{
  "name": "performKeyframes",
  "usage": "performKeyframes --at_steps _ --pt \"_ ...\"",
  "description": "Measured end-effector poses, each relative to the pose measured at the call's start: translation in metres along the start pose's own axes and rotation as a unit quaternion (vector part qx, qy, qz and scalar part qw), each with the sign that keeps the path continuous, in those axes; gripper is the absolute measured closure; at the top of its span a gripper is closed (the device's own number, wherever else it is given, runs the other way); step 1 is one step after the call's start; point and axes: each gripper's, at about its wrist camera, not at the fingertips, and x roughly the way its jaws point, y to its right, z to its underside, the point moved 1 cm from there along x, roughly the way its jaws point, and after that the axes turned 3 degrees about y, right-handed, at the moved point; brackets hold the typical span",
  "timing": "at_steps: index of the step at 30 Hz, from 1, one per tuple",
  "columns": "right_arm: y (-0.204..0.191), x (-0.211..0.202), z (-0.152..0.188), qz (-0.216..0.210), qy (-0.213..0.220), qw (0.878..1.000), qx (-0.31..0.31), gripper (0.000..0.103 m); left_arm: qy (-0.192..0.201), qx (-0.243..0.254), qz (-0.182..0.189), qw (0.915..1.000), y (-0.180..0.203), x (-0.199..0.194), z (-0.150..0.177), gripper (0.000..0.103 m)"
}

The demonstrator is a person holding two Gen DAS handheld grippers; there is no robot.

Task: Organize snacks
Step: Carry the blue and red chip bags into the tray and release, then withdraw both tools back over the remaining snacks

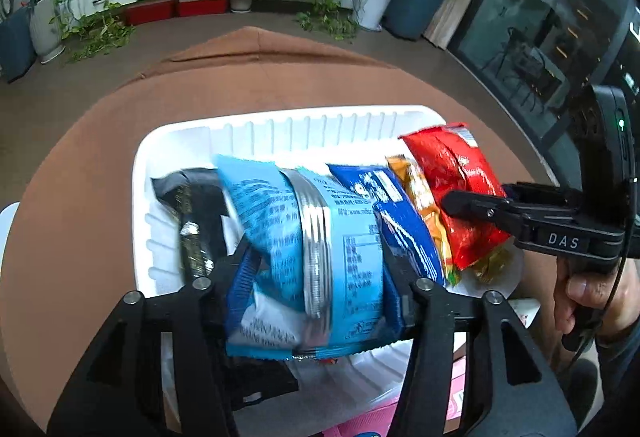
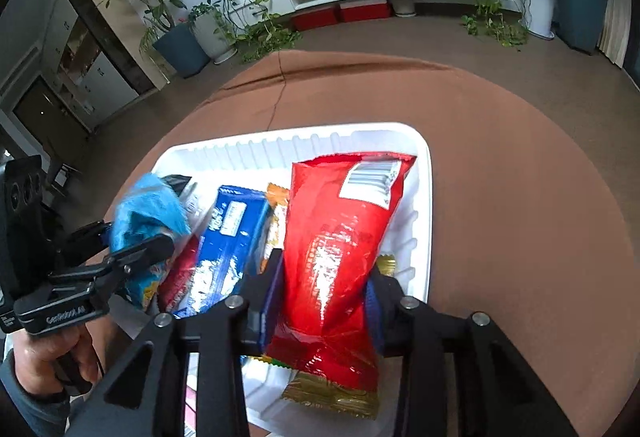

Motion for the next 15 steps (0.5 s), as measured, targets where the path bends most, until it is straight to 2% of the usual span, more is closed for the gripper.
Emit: performKeyframes --at_steps 2,6,10,15 --pt "-0.002 0.001 0.001 0.001 0.002 1.0 -0.006 0.06 0.001 0.004 -0.001 1.0 0.002 0.006 0.002 0.046" --pt "-0.006 0.0 0.003 0.006 -0.003 1.0 -0.016 0.048 0.001 0.002 0.004 1.0 0.007 0.015 0.0 0.037" --pt "-0.008 -0.01 0.003 0.003 0.013 1.0 -0.017 0.039 0.007 0.006 0.004 0.9999 0.014 0.015 -0.002 0.021" --pt "-0.008 -0.028 0.004 -0.009 0.031 0.999 -0.01 0.032 0.021 -0.001 0.009 0.9997 0.013 -0.005 0.004 0.019"
